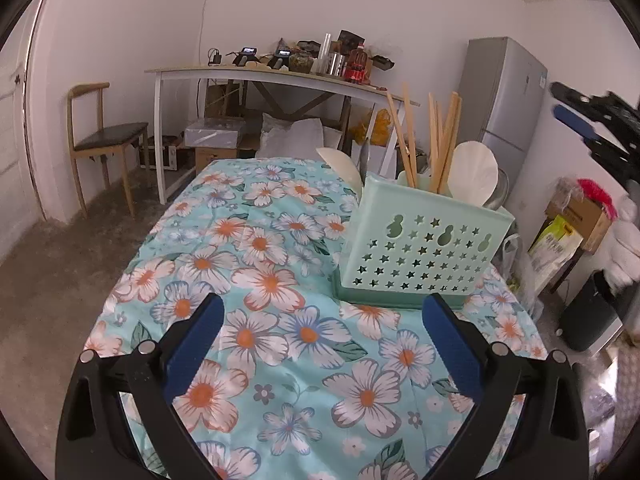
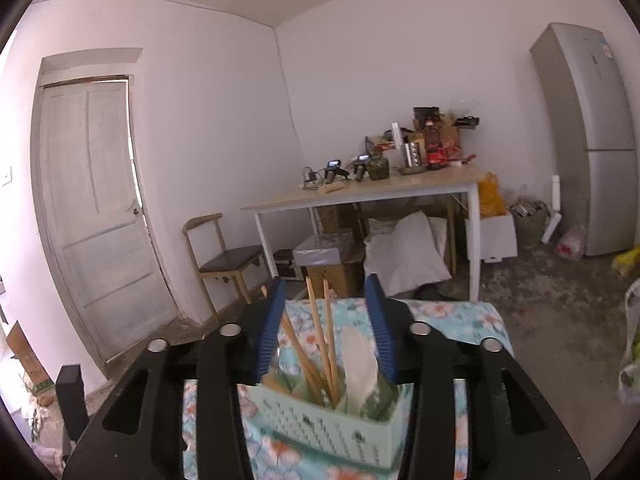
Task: Organize utensils
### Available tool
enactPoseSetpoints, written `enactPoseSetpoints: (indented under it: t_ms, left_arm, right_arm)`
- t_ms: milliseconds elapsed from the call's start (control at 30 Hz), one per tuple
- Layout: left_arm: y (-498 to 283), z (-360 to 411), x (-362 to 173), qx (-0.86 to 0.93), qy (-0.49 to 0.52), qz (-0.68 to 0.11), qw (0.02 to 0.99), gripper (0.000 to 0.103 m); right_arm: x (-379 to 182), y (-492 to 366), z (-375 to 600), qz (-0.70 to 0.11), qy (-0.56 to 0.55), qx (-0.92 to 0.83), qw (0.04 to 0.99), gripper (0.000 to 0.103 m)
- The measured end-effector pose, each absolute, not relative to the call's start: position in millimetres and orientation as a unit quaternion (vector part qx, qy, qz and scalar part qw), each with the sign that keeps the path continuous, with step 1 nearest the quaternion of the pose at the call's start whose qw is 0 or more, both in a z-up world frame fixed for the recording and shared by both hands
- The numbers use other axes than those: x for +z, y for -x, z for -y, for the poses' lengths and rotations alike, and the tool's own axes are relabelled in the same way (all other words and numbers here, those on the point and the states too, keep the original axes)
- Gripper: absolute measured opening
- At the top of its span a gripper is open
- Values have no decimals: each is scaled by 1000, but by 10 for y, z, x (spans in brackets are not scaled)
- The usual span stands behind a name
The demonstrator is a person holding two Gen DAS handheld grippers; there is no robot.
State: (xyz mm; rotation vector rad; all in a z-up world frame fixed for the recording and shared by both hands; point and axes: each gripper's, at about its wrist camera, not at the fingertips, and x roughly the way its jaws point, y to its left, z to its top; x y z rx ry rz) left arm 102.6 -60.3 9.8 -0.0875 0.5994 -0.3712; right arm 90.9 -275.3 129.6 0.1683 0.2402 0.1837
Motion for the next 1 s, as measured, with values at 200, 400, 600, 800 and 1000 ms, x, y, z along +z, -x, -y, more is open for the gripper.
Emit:
enactPoseSetpoints:
  t_ms: [200, 400, 600, 800, 1000]
  left_arm:
    - [-1022, 697, 179, -157, 28, -292, 943, 97]
    - [-1085, 763, 168, -100, 7, -311, 945, 97]
    - [-1076, 845, 210, -81, -10, -309, 948, 97]
    - [-1048, 932, 284, -79, -15, -300, 950, 97]
    - [-1067, 976, 282, -71, -19, -301, 951, 97]
  right_arm:
    - [1042, -644, 2681, -167, -89, 53, 981, 68]
    - [464, -585, 2410, -274, -58, -33, 959, 86]
    - [122, -516, 2263, -318, -34, -77, 944, 89]
    - [181, -441, 2323, -306, -45, -104, 945, 92]
    - [164, -464, 2352, -309, -49, -118, 942, 92]
